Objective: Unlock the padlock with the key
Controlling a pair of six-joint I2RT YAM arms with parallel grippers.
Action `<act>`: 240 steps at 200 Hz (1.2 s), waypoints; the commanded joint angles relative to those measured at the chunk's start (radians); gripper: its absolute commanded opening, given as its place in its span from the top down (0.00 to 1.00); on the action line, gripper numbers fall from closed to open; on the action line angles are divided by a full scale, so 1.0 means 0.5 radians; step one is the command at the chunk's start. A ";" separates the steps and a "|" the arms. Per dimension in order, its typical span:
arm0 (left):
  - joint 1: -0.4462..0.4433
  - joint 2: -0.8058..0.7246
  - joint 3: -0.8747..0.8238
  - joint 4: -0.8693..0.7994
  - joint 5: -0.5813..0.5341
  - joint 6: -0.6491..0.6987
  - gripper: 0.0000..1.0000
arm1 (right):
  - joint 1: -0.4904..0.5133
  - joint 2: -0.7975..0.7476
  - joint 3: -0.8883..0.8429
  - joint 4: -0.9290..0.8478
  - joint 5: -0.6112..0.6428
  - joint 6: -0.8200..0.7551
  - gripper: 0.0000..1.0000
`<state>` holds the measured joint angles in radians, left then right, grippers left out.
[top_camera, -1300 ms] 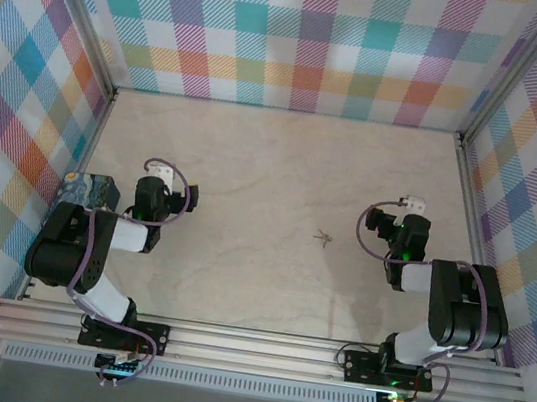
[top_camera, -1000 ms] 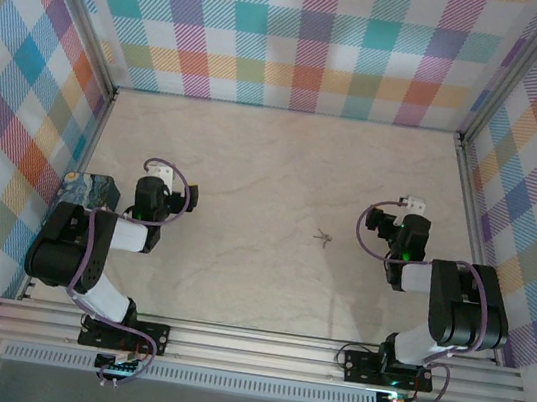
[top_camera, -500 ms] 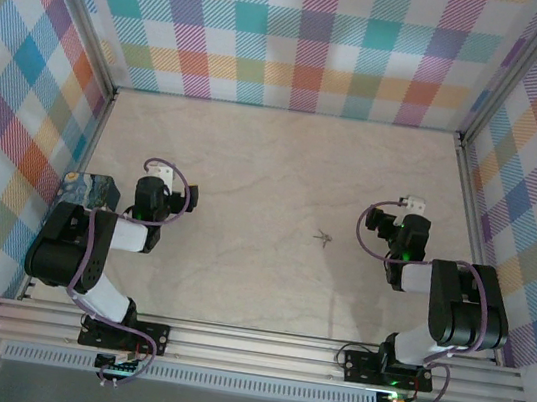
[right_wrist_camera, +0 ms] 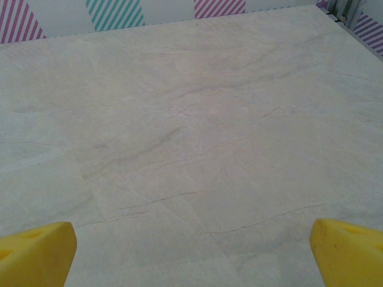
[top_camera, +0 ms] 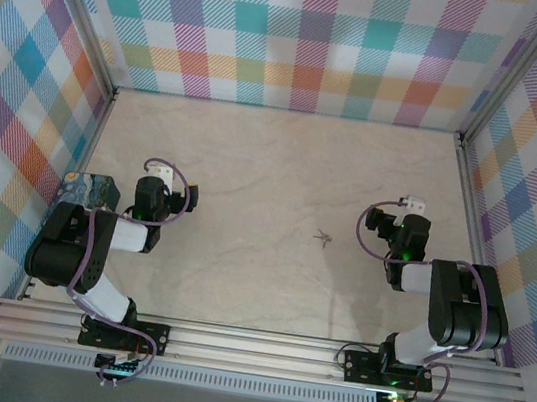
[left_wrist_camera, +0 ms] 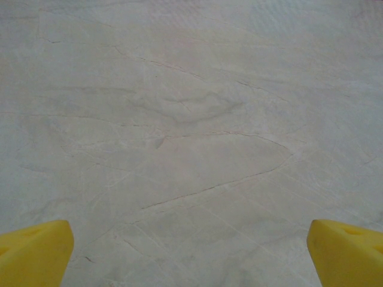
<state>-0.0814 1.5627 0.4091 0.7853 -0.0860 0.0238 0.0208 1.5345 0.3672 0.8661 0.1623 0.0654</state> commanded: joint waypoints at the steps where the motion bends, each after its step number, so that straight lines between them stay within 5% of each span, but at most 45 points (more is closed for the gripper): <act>1: 0.035 0.005 0.038 0.013 0.043 0.018 0.00 | 0.010 -0.009 0.036 0.019 -0.025 -0.025 0.00; 82: 0.064 -0.056 0.106 -0.136 0.076 -0.002 0.05 | 0.020 -0.089 0.113 -0.175 -0.159 -0.091 0.00; 116: 0.051 -0.330 0.619 -1.168 -0.383 -0.224 0.06 | 0.048 -0.412 0.261 -0.792 -0.157 -0.036 0.00; 149: 0.143 -0.189 1.267 -2.315 -0.635 -0.677 0.04 | 0.134 -0.568 0.565 -1.436 -0.314 0.119 0.01; 183: 0.476 -0.237 1.292 -2.641 -0.463 -1.018 0.04 | 0.277 -0.620 0.751 -1.813 -0.413 0.175 0.01; 215: 0.803 -0.113 1.216 -2.674 -0.037 -1.124 0.06 | 0.385 -0.669 0.787 -1.958 -0.421 0.199 0.00; 240: 0.818 -0.098 1.141 -2.623 0.099 -1.137 0.07 | 0.427 -0.733 0.799 -2.017 -0.429 0.234 0.00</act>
<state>0.3222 1.5078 1.0115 -0.4675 -0.1696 -0.4866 0.2180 1.2137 0.7334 -0.0589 -0.0284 0.1505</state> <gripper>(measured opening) 0.932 0.997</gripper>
